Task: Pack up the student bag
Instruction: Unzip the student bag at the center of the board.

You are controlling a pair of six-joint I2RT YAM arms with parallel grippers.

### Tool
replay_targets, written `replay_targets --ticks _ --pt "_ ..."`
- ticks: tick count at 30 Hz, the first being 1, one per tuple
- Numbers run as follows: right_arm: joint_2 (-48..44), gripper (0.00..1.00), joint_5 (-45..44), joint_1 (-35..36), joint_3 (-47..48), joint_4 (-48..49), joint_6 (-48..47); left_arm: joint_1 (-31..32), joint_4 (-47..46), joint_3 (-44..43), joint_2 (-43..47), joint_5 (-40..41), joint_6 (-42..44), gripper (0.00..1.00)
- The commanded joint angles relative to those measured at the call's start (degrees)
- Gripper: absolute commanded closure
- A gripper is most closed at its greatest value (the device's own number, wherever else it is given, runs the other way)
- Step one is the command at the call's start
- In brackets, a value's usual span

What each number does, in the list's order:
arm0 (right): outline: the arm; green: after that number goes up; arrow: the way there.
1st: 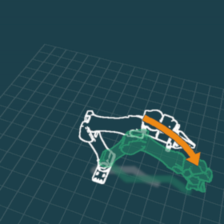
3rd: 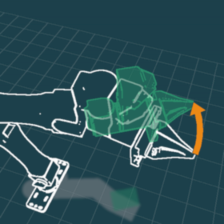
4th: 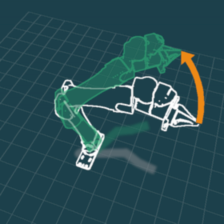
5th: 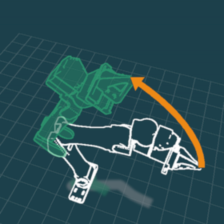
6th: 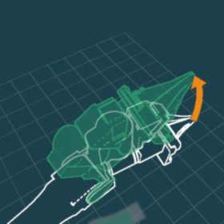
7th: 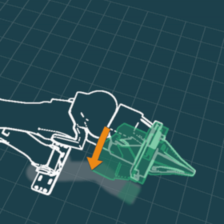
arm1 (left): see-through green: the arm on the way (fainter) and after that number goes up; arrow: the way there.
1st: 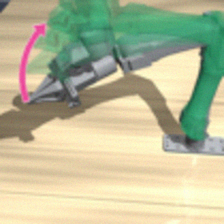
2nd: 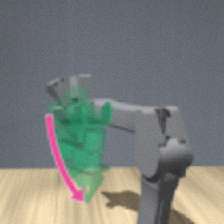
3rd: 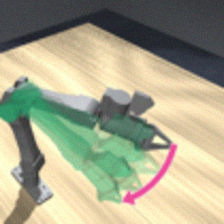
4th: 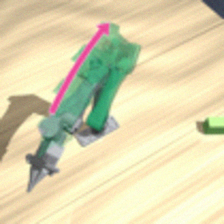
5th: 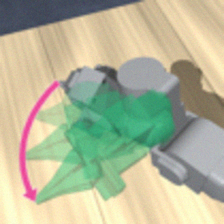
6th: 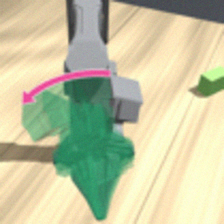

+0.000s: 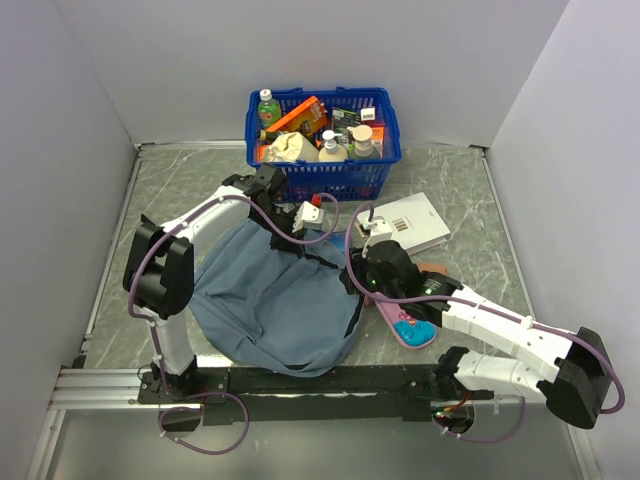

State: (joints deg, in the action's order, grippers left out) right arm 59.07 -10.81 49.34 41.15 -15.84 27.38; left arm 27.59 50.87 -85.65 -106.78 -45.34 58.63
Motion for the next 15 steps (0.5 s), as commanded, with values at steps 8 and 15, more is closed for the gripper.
replay_targets --ticks 8,15 --pt "-0.3 0.50 0.3 0.2 0.0 1.9 0.5 -0.9 2.0 -0.1 2.5 0.7 2.5 0.69" --pt "-0.4 0.50 0.7 0.1 -0.5 2.7 0.9 -3.7 0.2 -3.2 0.4 -0.5 -3.2 0.58"
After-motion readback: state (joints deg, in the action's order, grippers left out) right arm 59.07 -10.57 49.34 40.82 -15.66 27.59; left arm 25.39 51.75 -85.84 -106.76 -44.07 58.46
